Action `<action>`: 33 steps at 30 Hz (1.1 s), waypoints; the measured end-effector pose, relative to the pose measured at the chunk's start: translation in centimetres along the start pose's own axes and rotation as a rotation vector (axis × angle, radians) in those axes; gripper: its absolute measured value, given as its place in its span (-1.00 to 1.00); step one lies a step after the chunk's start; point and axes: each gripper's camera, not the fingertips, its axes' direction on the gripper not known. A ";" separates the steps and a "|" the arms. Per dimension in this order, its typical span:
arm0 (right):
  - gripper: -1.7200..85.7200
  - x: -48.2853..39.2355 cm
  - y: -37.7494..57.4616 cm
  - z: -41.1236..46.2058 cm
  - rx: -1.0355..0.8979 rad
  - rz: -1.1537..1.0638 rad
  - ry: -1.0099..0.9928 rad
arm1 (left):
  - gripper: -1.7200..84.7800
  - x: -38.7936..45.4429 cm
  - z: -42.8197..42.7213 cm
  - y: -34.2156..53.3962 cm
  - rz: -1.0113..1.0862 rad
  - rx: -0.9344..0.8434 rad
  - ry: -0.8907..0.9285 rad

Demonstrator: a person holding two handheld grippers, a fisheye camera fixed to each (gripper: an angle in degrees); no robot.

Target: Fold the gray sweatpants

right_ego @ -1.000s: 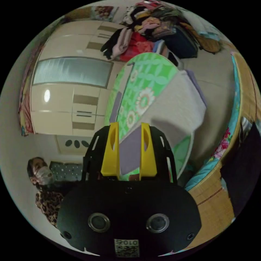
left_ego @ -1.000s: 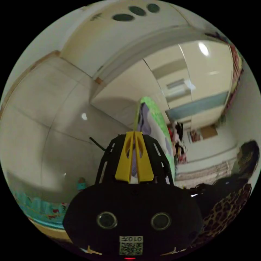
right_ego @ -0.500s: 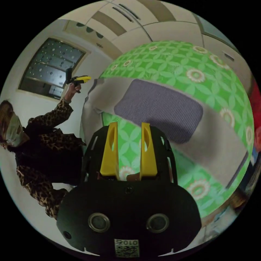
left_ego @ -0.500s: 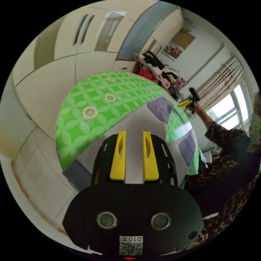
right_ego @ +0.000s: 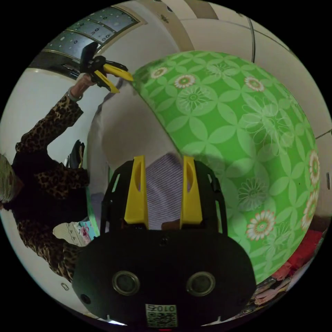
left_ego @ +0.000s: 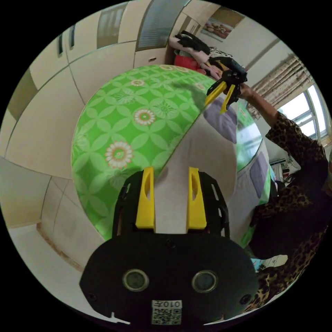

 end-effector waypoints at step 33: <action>-0.84 -1.4 -4.3 -0.3 -0.157 0.028 -0.047 | -0.95 -1.0 4.1 2.2 -0.130 -0.063 -0.134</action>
